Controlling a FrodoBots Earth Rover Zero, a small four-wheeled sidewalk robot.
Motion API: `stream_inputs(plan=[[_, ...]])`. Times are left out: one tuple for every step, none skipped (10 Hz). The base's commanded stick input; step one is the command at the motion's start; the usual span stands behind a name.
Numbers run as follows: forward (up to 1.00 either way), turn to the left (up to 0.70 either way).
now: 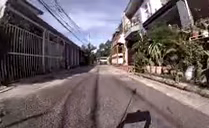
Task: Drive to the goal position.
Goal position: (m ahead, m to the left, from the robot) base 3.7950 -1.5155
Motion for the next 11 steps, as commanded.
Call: stream_inputs(plan=[[1.0, 0.0], [1.0, 0.0], [1.0, 0.0], [1.0, 0.0], [1.0, 0.0], [1.0, 0.0], [1.0, 0.0], [1.0, 0.0], [1.0, 0.0], [1.0, 0.0], [1.0, 0.0]])
